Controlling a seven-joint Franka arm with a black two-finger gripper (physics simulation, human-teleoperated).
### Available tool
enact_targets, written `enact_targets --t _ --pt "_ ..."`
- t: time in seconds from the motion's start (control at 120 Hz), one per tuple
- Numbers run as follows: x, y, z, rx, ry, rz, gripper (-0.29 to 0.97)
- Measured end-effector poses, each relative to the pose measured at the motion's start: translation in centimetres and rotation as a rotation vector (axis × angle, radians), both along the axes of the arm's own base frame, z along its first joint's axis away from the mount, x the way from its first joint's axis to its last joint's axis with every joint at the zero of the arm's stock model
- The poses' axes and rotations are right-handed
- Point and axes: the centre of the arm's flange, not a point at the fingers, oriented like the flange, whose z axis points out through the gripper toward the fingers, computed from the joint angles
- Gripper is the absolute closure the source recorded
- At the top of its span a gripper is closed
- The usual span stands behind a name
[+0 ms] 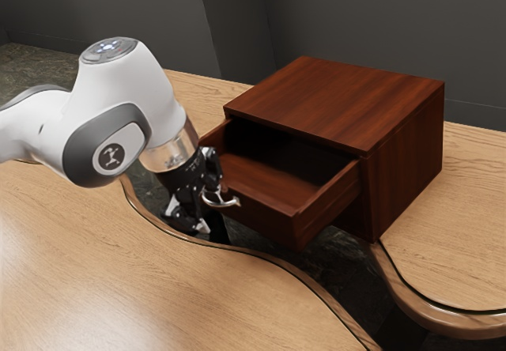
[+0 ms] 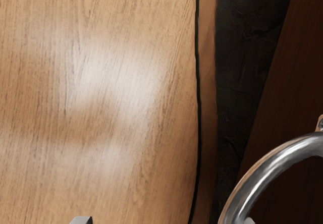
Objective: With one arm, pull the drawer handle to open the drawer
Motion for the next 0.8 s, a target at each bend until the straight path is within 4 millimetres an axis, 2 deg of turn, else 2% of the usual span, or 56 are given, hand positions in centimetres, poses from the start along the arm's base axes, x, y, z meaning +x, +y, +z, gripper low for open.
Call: enact_targets --t 0.8 --pt "-0.68 0.05 0.69 0.001 0.027 0.048 0.34"
